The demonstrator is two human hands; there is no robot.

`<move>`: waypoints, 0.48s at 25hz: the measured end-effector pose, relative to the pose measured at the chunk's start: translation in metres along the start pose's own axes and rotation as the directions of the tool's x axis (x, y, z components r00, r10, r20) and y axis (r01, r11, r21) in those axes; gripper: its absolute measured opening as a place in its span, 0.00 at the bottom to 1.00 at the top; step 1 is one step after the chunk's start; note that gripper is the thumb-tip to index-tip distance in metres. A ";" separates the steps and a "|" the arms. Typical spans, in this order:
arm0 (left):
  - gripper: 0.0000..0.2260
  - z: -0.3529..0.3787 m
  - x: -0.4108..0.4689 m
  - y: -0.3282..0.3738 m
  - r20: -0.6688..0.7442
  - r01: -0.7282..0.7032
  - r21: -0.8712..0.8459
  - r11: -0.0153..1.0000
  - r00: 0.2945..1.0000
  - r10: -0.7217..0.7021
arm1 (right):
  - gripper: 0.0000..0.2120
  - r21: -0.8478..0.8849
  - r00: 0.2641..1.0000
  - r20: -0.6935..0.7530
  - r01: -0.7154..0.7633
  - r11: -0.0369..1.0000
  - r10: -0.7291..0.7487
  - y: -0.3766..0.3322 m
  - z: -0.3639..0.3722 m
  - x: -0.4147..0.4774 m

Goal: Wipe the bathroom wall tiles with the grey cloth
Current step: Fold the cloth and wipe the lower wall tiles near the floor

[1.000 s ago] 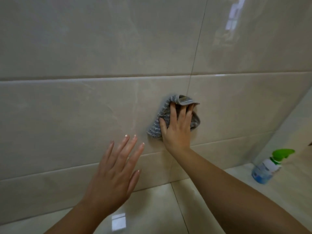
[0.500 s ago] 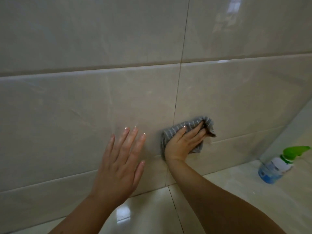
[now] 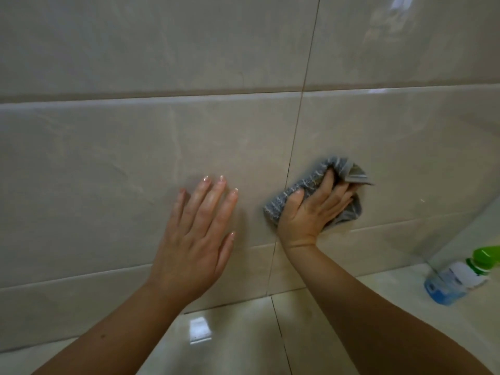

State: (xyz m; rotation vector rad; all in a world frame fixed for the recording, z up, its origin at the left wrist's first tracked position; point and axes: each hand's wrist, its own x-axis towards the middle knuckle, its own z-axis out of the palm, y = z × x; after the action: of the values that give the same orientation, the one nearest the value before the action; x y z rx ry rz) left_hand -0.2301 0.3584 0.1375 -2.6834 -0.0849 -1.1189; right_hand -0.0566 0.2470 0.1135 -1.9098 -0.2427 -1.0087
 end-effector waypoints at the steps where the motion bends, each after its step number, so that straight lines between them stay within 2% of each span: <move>1: 0.28 0.000 0.004 0.001 -0.008 -0.001 -0.005 1.000 1.000 0.001 | 0.28 0.020 1.000 -0.017 0.010 1.000 -0.010 -0.011 -0.001 0.009; 4: 0.27 0.004 0.017 0.006 -0.038 -0.007 -0.018 1.000 0.999 0.007 | 0.28 0.072 0.989 -0.133 0.073 0.995 -0.063 -0.052 -0.006 0.054; 7: 0.27 0.009 0.021 0.013 -0.043 -0.028 -0.043 0.999 0.999 0.026 | 0.26 0.031 0.977 -0.196 0.090 0.995 -0.083 -0.042 -0.008 0.078; 9: 0.27 0.011 0.021 0.018 -0.039 -0.051 -0.045 0.998 0.998 0.049 | 0.24 -0.027 0.983 -0.156 0.096 0.995 -0.099 -0.010 -0.009 0.064; 12: 0.28 0.013 0.022 0.025 -0.032 -0.060 -0.032 0.998 0.998 0.059 | 0.23 -0.056 0.997 -0.046 -0.060 0.997 0.058 0.028 -0.011 0.028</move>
State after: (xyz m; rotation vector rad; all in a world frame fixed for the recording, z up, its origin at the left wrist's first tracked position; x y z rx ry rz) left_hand -0.2025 0.3364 0.1392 -2.6773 0.0192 -1.1534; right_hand -0.0291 0.2164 0.1183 -1.9327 -0.1323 -1.0274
